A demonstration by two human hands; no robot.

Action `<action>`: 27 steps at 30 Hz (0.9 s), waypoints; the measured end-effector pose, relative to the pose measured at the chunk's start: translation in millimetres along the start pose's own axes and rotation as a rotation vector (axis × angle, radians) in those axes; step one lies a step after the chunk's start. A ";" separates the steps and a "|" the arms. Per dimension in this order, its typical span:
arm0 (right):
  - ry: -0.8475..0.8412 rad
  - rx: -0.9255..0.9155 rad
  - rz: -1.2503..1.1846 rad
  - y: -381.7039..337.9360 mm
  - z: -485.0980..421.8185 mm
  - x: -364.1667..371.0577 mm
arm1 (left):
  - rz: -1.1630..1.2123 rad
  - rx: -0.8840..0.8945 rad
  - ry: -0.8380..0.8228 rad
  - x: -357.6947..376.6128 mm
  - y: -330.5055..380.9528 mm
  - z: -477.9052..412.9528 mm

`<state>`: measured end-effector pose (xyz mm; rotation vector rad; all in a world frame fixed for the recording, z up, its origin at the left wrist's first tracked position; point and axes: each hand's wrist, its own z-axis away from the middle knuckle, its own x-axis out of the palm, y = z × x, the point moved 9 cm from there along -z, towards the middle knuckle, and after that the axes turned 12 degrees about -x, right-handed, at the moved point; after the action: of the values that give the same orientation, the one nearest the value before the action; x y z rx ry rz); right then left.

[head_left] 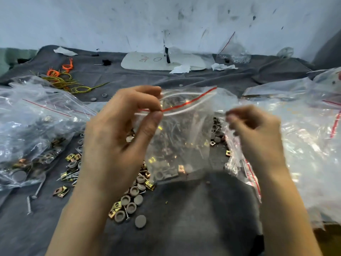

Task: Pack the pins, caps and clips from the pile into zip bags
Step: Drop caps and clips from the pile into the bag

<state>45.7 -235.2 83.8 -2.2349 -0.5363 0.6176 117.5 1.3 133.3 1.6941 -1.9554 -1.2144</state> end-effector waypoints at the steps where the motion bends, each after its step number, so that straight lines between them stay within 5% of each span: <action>1: -0.119 0.097 0.094 23.0 5.4 15.6 | -0.009 -0.008 0.019 -2.8 -2.0 -0.5; 5: -0.402 0.189 0.422 67.0 22.1 53.6 | -0.032 -0.022 0.060 -8.4 -6.9 -1.6; 12: -0.462 0.088 0.602 61.6 16.9 62.5 | -0.038 -0.011 0.028 -2.2 -8.7 -0.9; 23: -0.413 -0.001 0.515 56.8 17.2 67.3 | -0.031 -0.009 -0.017 5.3 -6.7 0.9; 27: -0.250 -0.022 0.423 49.8 10.9 53.4 | -0.042 0.001 -0.026 6.5 -4.1 0.9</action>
<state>91.2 -231.8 25.8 -2.3216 -0.1853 1.1219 118.0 -4.1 127.8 1.7369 -1.9447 -1.2561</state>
